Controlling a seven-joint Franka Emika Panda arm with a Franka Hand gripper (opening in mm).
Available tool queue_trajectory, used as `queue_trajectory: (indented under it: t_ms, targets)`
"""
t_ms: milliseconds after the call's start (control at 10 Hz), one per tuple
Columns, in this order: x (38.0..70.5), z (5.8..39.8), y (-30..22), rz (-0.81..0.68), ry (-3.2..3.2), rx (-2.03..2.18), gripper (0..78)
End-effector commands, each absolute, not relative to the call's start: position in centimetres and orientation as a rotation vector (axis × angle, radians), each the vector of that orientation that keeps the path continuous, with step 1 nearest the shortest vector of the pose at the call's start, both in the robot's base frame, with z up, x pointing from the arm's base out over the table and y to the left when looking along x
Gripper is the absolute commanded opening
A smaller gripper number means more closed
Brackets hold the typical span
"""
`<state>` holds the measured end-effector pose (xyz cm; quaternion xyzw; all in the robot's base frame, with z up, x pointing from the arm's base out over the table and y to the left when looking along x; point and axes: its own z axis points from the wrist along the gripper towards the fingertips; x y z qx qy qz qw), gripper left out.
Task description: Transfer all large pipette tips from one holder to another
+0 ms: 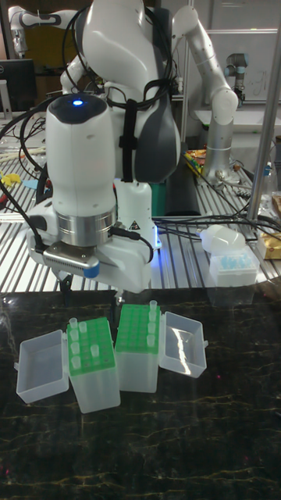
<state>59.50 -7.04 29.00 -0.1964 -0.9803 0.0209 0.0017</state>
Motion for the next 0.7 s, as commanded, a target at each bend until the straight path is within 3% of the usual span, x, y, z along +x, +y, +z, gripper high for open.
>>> queue_trajectory:
  t_ms: [100,700]
  targets:
    - [58.1,29.8,-5.2,0.07,-3.052,-0.724,77.4]
    - [56.7,29.8,-3.9,0.058,-3.039,-0.736,77.4]
